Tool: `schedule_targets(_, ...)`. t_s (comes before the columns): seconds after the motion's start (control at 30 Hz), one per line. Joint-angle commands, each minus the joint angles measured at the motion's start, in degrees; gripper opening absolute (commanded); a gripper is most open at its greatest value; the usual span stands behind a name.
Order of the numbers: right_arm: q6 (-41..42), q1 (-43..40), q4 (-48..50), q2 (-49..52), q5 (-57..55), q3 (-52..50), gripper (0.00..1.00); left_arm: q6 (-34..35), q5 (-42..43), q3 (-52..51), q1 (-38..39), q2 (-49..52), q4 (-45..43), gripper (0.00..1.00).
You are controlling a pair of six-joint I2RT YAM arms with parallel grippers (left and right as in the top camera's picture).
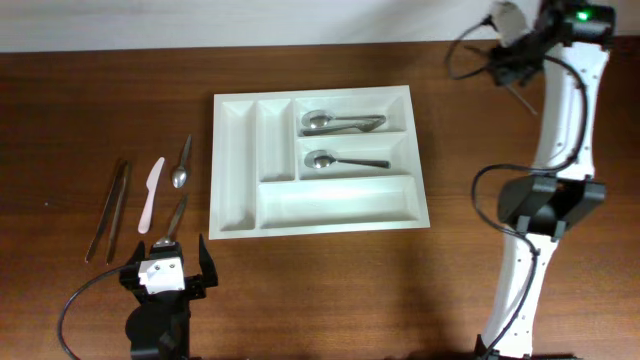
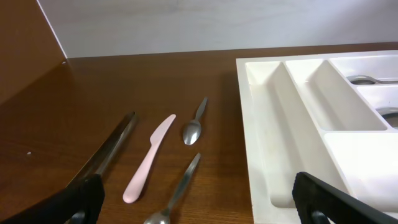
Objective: Pack container
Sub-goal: 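Place the fork into the tray's upper compartment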
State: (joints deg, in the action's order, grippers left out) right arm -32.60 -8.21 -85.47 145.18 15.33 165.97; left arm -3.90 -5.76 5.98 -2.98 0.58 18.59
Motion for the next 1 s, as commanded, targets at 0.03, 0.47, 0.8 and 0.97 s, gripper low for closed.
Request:
schedule_targets(0.03, 0.07, 8.48, -2.01, -2.86, 6.95, 1.88, 0.04, -0.94, 0.44, -0.26, -0.22, -0.28, -0.15, 0.99)
schedule_targets(0.47, -0.13, 25.75, -7.26, -2.8, 2.82, 1.77, 0.04, -0.94, 0.42, -0.26, -0.22, -0.28, -0.15, 0.99)
schedule_targets(0.8, 1.18, 28.57, -9.11, -2.51, -0.81, -8.17, 0.04, -0.94, 0.44, -0.26, -0.22, -0.28, -0.15, 0.99)
schedule_targets(0.97, -0.92, 28.48, -5.95, -2.36, -0.96, -16.9, 0.04, -0.94, 0.42, -0.26, -0.22, -0.28, -0.15, 0.99)
